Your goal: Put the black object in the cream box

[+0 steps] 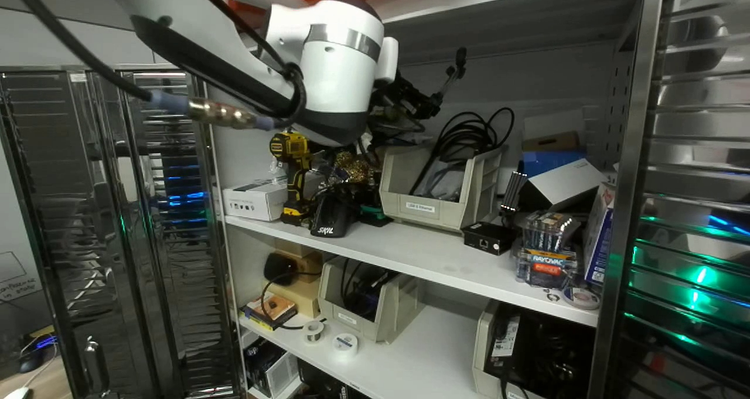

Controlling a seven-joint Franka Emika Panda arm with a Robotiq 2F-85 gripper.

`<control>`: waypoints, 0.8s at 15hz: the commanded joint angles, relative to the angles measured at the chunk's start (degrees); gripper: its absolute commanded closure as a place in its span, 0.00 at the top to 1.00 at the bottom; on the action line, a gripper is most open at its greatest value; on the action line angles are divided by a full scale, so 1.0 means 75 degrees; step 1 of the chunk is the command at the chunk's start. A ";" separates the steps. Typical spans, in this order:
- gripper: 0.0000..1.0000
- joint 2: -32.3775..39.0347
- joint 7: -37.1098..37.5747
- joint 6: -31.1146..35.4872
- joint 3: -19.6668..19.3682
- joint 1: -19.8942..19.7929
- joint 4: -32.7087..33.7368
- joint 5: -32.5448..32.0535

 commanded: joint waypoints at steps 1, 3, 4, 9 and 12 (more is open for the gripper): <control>0.09 0.1015 0.0085 -0.0477 -0.0053 0.0248 0.1036 -0.0776; 0.09 0.1392 0.0085 -0.0725 -0.0083 0.0331 0.1238 -0.1052; 0.09 0.1553 0.0039 -0.0849 -0.0092 0.0354 0.1318 -0.1151; 0.67 0.1827 -0.0320 -0.1230 -0.0060 0.0336 0.1438 -0.1287; 0.90 0.1481 -0.0903 -0.1092 0.0034 0.0190 0.1023 -0.0820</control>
